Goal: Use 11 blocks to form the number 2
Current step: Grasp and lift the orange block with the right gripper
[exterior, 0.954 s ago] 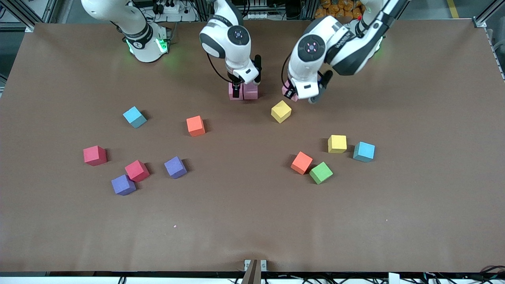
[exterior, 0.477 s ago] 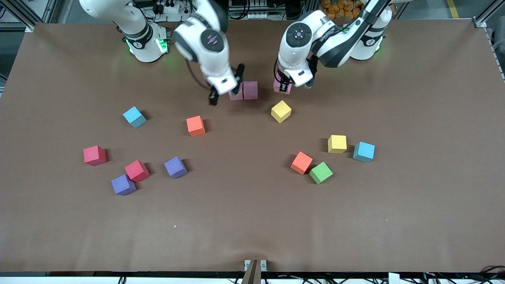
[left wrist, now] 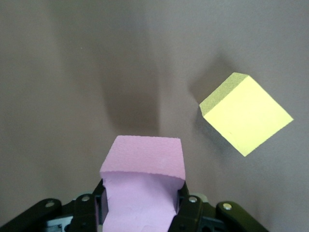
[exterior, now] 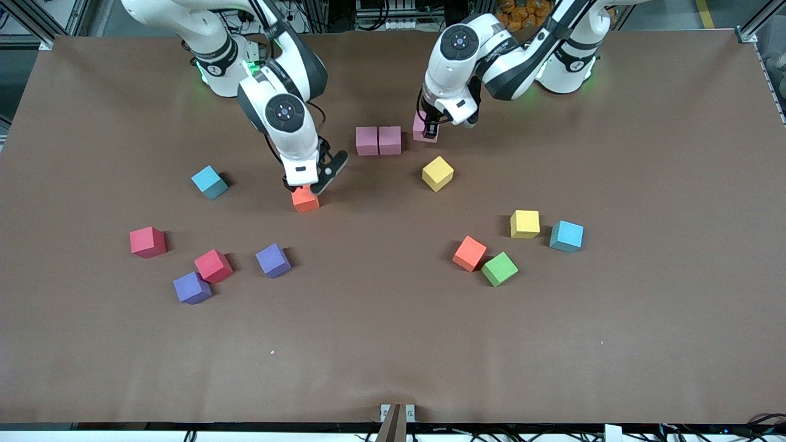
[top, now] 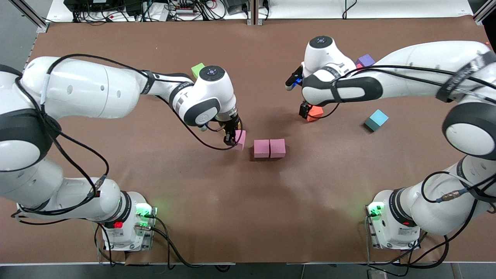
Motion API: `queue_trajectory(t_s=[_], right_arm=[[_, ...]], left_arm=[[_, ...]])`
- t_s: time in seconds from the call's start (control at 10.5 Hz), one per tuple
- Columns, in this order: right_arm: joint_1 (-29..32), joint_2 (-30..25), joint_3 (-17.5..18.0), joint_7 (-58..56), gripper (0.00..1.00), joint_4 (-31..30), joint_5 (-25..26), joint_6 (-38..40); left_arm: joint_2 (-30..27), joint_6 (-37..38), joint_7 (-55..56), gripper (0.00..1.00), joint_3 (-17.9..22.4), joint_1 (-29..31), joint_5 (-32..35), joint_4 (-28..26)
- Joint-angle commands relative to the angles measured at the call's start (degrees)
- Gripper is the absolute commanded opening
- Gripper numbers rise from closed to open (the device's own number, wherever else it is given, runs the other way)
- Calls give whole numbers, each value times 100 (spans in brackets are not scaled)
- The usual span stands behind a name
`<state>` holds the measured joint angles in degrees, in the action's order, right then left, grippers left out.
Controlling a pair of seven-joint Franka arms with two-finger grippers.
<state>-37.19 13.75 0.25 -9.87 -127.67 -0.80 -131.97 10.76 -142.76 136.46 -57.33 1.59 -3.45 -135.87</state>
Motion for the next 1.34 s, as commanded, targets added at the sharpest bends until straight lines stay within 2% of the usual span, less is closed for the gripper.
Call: queue_trajectory(t_s=[0.0, 0.19, 0.38, 0.76, 0.95, 1.24], right_arm=[[36, 469, 63, 976, 100, 6, -43, -521], [334, 576, 46, 1013, 100, 23, -17, -655], [371, 541, 46, 1057, 100, 32, -17, -594], [283, 488, 63, 2248, 100, 181, -17, -532], [239, 497, 55, 2708, 100, 234, 27, -497], [309, 418, 28, 3323, 100, 391, 27, -130]], left_arm=[[303, -330, 170, 29, -6, 8, -94, -36], [470, -393, 231, 29, -6, -1, -85, -36], [576, -402, 232, 29, 11, -18, 11, -19], [751, -604, 240, 29, 64, -53, 204, -1], [752, -604, 240, 29, 344, -333, 344, 8], [927, -604, 240, 29, 1239, -1123, 468, 288]])
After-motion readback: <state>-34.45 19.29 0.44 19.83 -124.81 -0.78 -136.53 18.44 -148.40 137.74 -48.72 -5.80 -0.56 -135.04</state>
